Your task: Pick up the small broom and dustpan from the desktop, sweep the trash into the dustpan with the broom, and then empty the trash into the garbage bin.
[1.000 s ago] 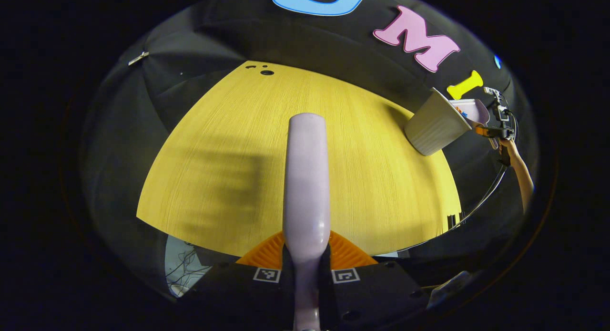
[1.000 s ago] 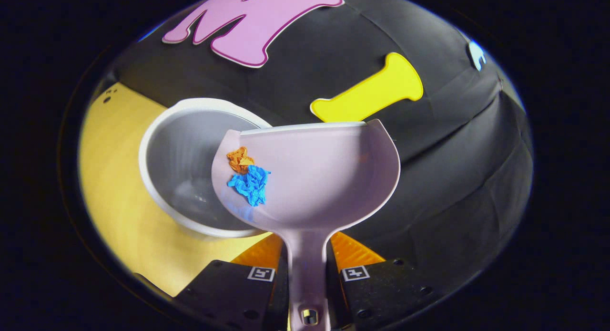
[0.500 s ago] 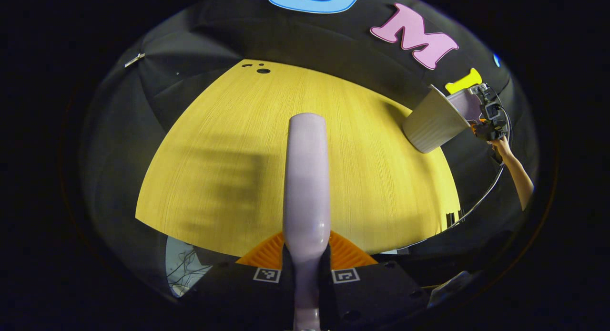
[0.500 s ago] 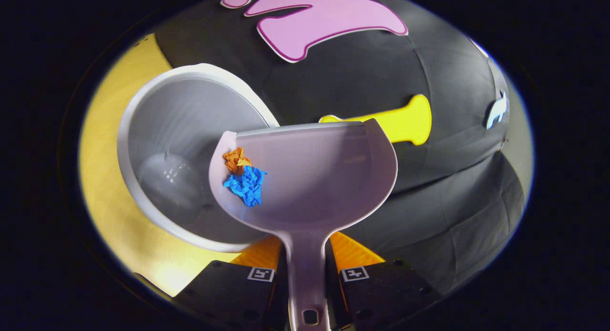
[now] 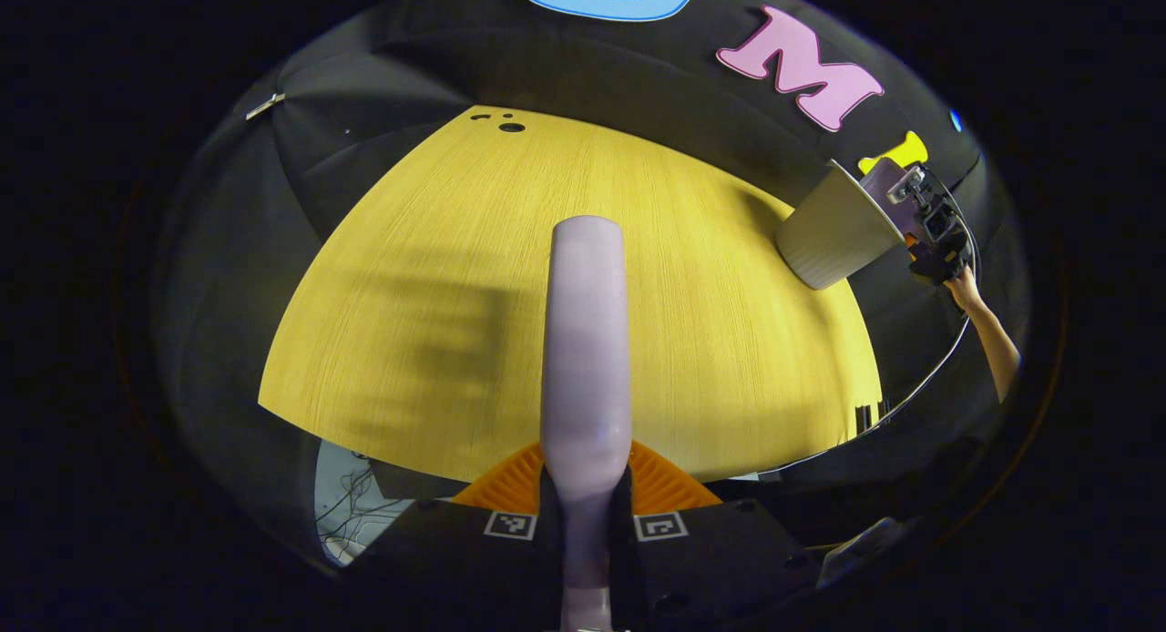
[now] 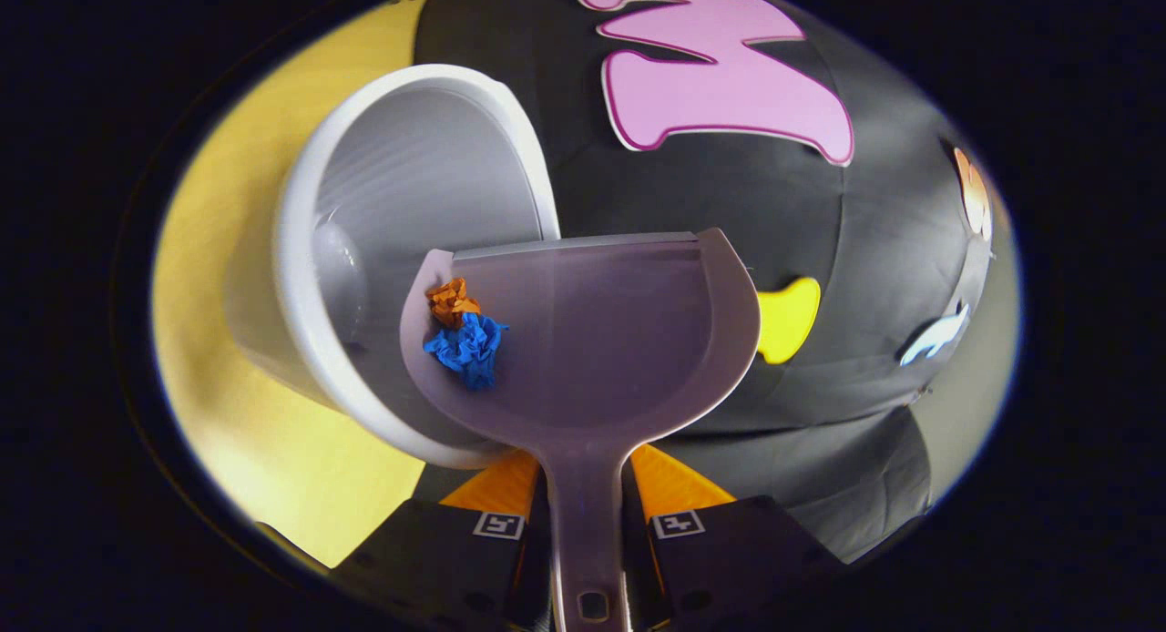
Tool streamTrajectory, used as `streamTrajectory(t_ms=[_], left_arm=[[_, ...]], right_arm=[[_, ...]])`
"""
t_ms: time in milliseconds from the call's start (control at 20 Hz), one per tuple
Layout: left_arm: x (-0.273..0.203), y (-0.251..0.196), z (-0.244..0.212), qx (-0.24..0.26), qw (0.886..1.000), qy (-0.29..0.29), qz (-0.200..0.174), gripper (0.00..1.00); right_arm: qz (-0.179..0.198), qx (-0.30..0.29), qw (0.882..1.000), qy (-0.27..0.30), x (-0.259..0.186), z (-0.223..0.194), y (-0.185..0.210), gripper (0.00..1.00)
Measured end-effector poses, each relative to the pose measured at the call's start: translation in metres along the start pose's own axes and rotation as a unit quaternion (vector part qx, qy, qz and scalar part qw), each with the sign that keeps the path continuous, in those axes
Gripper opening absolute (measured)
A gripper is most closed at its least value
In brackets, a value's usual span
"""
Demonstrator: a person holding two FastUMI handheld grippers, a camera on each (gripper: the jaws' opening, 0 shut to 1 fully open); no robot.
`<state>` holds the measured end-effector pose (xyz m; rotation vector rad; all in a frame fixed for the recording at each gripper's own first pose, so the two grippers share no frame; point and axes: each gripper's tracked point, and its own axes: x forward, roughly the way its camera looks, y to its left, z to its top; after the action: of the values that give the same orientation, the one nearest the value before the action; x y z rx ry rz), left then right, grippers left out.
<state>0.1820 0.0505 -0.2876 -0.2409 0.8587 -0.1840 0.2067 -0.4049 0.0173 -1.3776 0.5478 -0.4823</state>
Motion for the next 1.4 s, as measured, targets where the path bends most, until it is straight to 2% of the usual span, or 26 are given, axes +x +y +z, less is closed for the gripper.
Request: streamTrajectory(t_ms=[50, 150, 200, 250, 350, 400, 450, 500, 550, 650, 900, 1050, 1100, 1150, 1350, 1400], left_arm=[[0.0, 0.0, -0.001, 0.002, 1.0, 0.001, 0.001, 0.25], [-0.001, 0.0, -0.002, 0.004, 1.0, 0.005, 0.001, 0.25], [0.0, 0.0, -0.003, 0.006, 1.0, 0.006, 0.001, 0.24], [0.001, 0.0, -0.003, 0.007, 1.0, 0.007, 0.001, 0.24], [0.002, -0.002, -0.002, 0.008, 1.0, 0.007, 0.0, 0.24], [0.001, -0.003, -0.003, 0.01, 1.0, 0.007, 0.0, 0.24], [0.001, -0.004, -0.002, 0.012, 1.0, 0.006, 0.0, 0.24], [0.002, -0.004, -0.001, 0.014, 1.0, 0.006, 0.002, 0.24], [0.002, -0.004, 0.0, 0.015, 1.0, 0.004, 0.003, 0.24], [0.003, -0.006, 0.003, 0.012, 1.0, 0.0, 0.001, 0.24], [0.002, -0.006, 0.009, 0.01, 1.0, -0.013, 0.006, 0.25], [-0.001, -0.007, 0.012, 0.0, 1.0, -0.023, 0.006, 0.26], [-0.001, -0.008, 0.012, -0.001, 1.0, -0.028, 0.007, 0.25], [-0.002, -0.007, 0.013, -0.002, 0.999, -0.031, 0.008, 0.25], [-0.005, -0.008, 0.013, -0.003, 0.999, -0.039, 0.006, 0.24], [-0.005, -0.009, 0.012, -0.003, 0.999, -0.039, 0.005, 0.24]], right_arm=[[-0.002, -0.024, 1.0, -0.009, -0.001, -0.001, 0.0, 0.4], [-0.007, -0.064, 0.998, -0.022, -0.003, -0.001, -0.001, 0.36], [-0.008, -0.077, 0.997, -0.024, -0.003, -0.003, -0.001, 0.36], [-0.007, -0.079, 0.997, -0.024, -0.001, -0.003, -0.001, 0.4], [0.004, -0.062, 0.998, -0.017, 0.0, -0.005, 0.0, 0.32], [0.011, -0.051, 0.999, -0.011, -0.001, -0.006, 0.001, 0.39], [0.019, -0.035, 0.999, -0.008, -0.001, -0.006, 0.0, 0.32], [0.029, -0.014, 0.999, -0.003, -0.001, -0.008, 0.001, 0.36], [0.041, 0.012, 0.999, 0.004, -0.001, -0.01, 0.001, 0.33], [0.067, 0.072, 0.995, 0.021, -0.002, -0.01, 0.004, 0.36], [0.127, 0.197, 0.971, 0.055, -0.007, -0.005, 0.009, 0.39], [0.156, 0.272, 0.947, 0.065, -0.019, -0.001, 0.011, 0.35], [0.159, 0.295, 0.94, 0.066, -0.024, 0.0, 0.005, 0.34], [0.159, 0.317, 0.933, 0.065, -0.03, 0.002, -0.002, 0.39], [0.167, 0.401, 0.899, 0.05, -0.053, 0.015, -0.034, 0.33], [0.171, 0.421, 0.89, 0.042, -0.064, 0.022, -0.041, 0.36]])
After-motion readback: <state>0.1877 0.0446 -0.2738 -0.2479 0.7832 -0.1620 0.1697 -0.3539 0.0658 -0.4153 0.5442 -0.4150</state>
